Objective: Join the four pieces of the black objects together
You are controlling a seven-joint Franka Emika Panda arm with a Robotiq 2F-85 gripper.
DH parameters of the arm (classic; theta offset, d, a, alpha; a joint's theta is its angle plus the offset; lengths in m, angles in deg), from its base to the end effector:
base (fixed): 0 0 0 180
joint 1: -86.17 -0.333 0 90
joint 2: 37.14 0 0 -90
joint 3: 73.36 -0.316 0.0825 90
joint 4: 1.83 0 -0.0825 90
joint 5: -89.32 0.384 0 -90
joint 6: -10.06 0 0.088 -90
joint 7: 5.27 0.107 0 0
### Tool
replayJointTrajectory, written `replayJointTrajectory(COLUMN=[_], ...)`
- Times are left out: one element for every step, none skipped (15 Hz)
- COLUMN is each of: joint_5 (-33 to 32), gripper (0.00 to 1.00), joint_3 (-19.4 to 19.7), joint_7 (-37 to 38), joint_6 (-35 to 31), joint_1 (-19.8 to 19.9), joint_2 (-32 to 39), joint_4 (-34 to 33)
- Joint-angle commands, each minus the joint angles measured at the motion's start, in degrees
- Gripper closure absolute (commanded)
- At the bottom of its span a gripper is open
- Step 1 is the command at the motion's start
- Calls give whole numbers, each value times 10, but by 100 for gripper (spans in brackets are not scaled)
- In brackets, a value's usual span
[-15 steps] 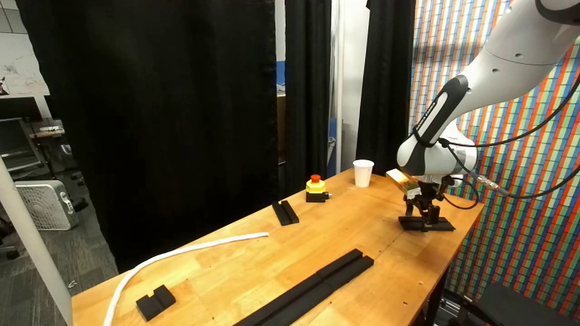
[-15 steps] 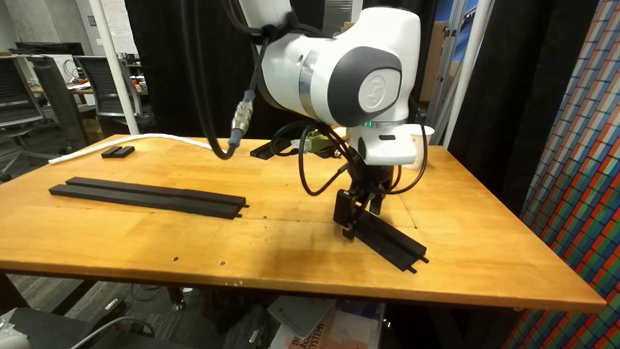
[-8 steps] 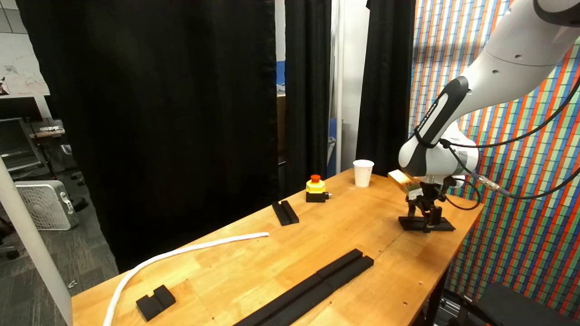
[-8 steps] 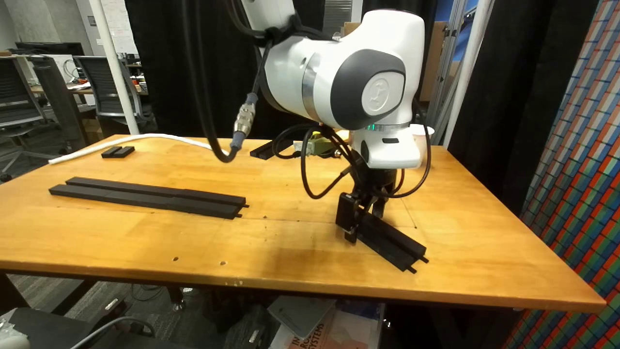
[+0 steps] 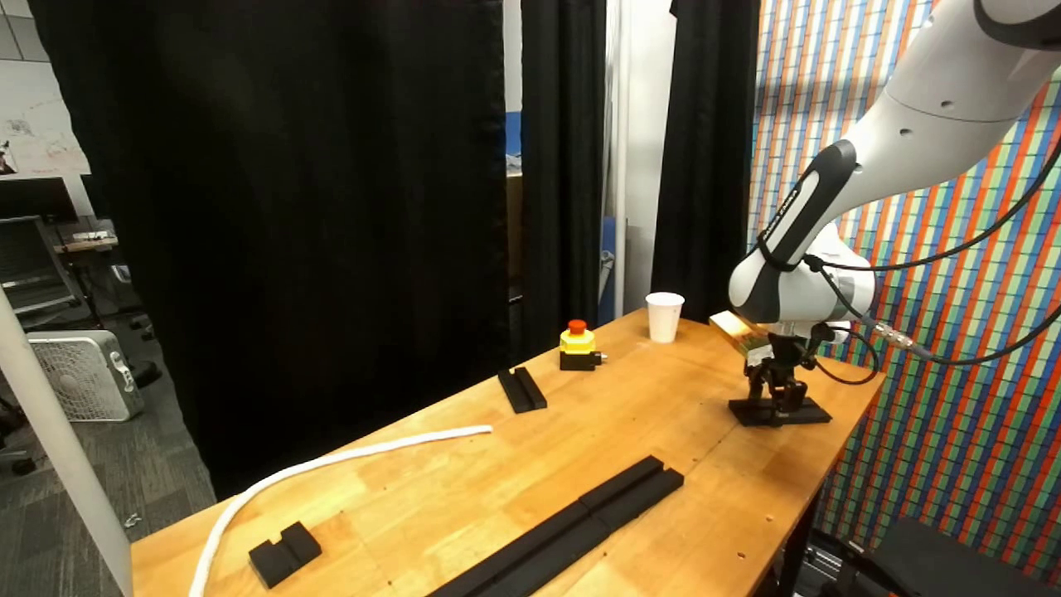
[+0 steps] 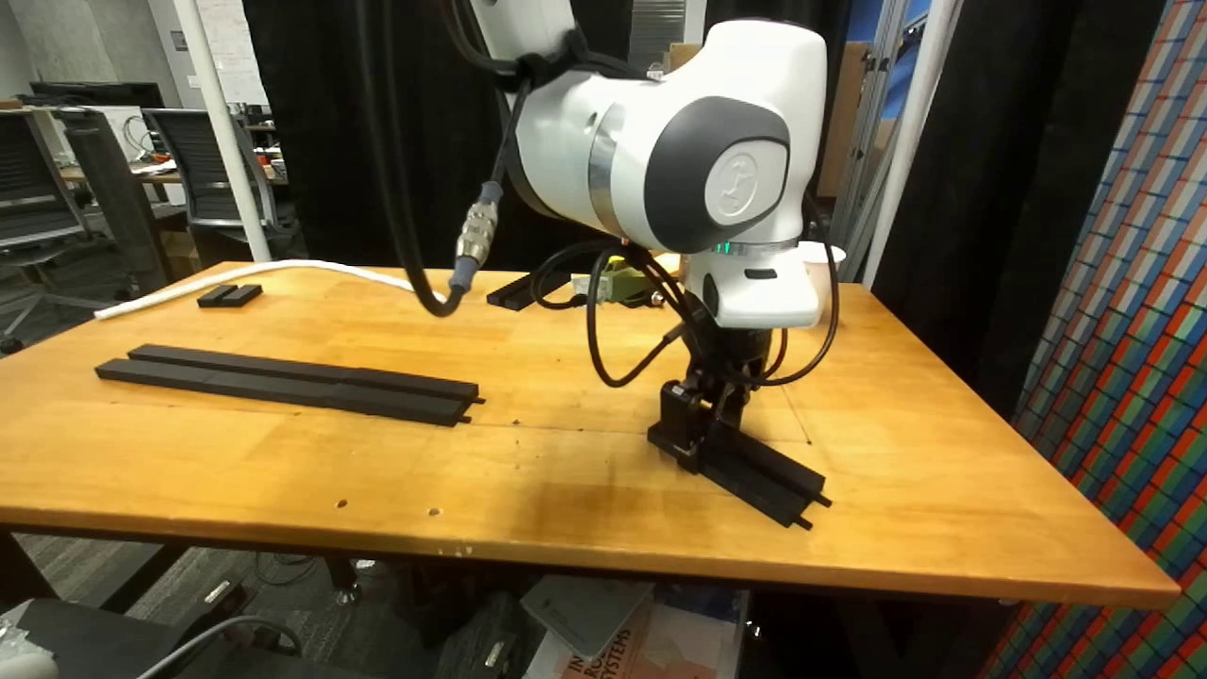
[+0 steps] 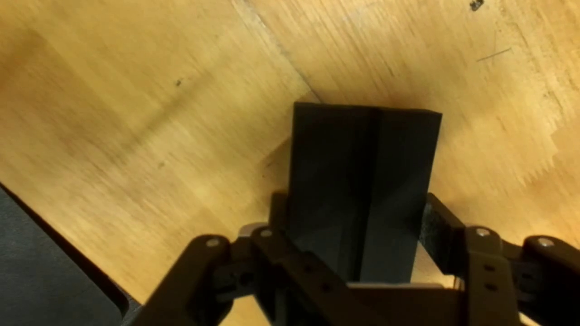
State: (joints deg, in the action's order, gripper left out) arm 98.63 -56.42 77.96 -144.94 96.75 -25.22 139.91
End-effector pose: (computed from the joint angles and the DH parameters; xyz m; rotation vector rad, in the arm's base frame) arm 0.4225 -0.2311 0.2173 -1.5873 2.6797 -0.0421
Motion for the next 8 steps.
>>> replayJointTrajectory(joint_5=[32, 38, 44, 51, 63, 76, 92, 107], gripper=[54, 54, 54, 54, 54, 54, 54, 54], joint_3=[-20, -29, -36, -45, -55, -67, -77, -89], joint_7=[-60, -87, -110, -134, -158, -179, -201, -220], joint_6=[-9, -15, -16, -17, -19, -15, -13, -12], joint_1=[9, 6, 4, 0, -2, -4, -6, -9], joint_2=[-13, -18, -21, -24, -25, -27, -28, -28], joint_4=[4, 7, 8, 10, 10, 11, 11, 11])
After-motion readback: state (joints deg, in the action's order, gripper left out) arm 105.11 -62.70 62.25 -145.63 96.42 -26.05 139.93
